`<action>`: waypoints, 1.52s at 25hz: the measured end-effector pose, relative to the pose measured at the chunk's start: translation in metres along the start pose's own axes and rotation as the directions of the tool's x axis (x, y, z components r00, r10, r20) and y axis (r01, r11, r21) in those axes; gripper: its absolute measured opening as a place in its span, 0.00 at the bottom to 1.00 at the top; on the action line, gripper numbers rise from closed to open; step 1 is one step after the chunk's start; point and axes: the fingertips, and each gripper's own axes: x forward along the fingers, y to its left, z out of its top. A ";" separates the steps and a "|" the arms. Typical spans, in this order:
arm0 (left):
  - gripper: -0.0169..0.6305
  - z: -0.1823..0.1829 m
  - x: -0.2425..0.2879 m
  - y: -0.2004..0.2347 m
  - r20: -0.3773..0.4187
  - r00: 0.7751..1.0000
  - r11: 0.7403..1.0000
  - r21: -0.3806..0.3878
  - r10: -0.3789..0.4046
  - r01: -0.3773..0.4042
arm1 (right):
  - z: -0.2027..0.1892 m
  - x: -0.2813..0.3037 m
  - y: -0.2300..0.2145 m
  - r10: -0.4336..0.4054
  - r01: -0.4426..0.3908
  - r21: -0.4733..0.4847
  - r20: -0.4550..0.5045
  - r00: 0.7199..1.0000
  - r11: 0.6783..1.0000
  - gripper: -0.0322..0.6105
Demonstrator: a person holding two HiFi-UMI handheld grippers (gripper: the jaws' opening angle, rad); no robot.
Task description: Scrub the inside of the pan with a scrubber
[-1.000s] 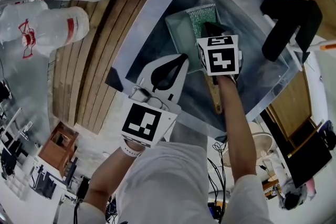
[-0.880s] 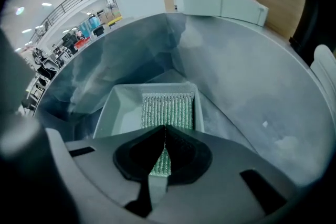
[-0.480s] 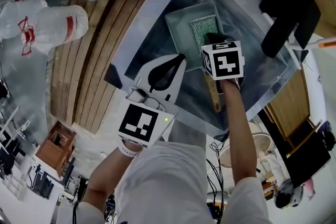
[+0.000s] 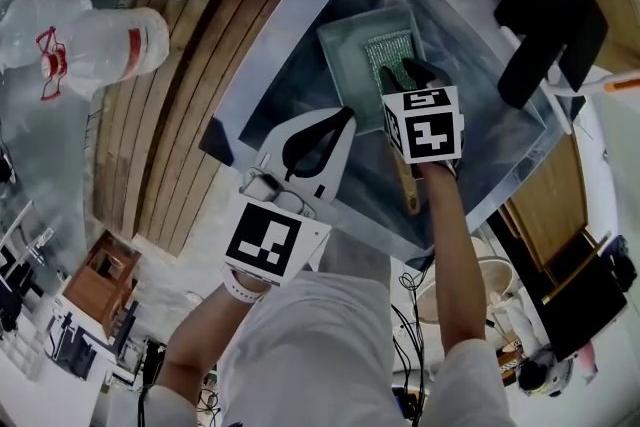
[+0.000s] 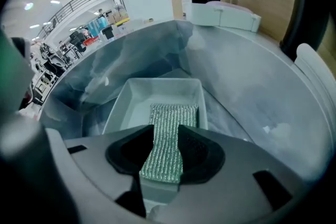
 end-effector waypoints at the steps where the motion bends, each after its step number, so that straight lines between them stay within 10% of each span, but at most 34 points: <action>1: 0.03 0.000 -0.001 0.000 0.001 1.000 1.000 -0.001 0.002 -0.002 | -0.002 0.003 0.001 0.001 -0.001 -0.002 -0.013 1.000 1.000 0.26; 38: 0.03 -0.001 -0.012 0.001 0.001 1.000 1.000 -0.004 0.003 -0.003 | 0.005 0.014 -0.011 -0.017 0.016 -0.020 -0.046 0.999 1.000 0.07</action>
